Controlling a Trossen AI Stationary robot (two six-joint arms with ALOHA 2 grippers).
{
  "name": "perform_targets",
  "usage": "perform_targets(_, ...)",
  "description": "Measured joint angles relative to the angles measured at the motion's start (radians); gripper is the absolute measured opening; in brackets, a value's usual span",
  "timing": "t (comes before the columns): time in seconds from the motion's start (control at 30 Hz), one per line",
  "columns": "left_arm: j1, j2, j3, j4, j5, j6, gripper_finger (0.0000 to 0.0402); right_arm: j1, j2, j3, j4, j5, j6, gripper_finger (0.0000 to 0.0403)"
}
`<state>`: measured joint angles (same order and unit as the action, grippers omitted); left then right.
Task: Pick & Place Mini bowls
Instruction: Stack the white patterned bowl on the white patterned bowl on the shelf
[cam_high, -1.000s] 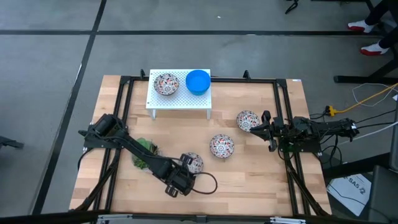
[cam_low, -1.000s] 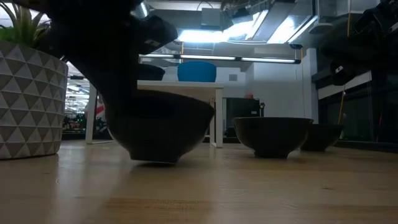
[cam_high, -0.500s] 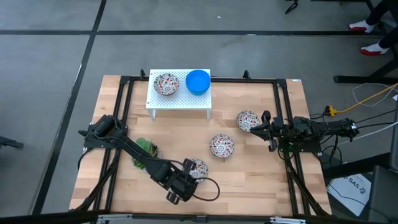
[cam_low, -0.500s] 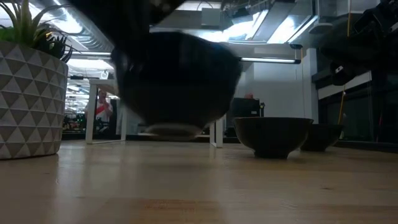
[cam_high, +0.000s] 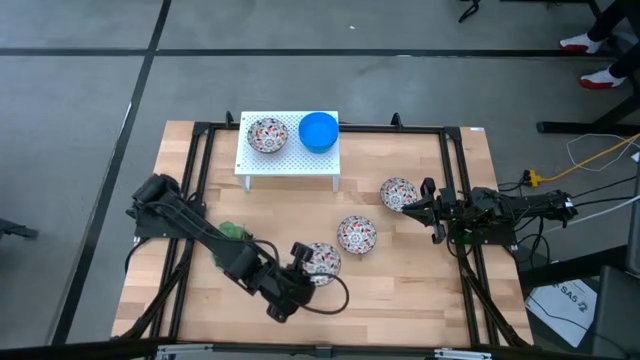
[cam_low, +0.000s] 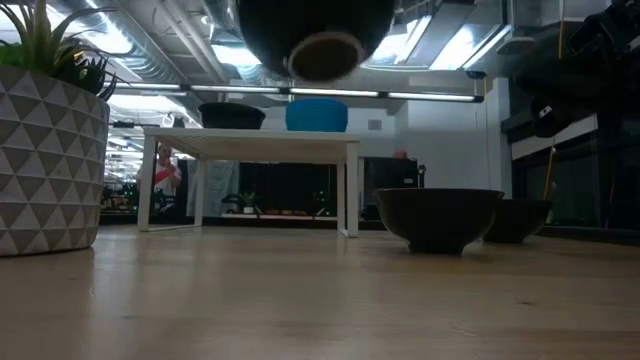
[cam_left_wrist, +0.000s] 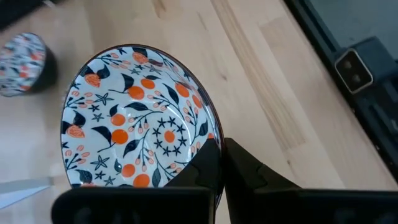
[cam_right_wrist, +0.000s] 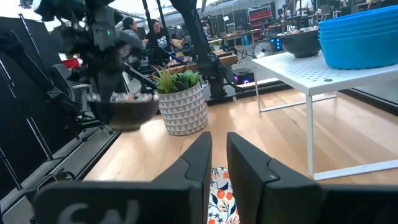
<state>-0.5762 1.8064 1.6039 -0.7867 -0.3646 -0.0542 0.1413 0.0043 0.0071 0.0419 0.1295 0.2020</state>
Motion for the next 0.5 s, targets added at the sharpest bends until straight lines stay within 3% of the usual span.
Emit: perform_targets(0.5, -0.004, -0.140, 0.000, -0.004, -0.088, -0.011, 0.0003, 0.000, 0.000, 0.000, 0.000, 0.000, 0.000, 0.0052)
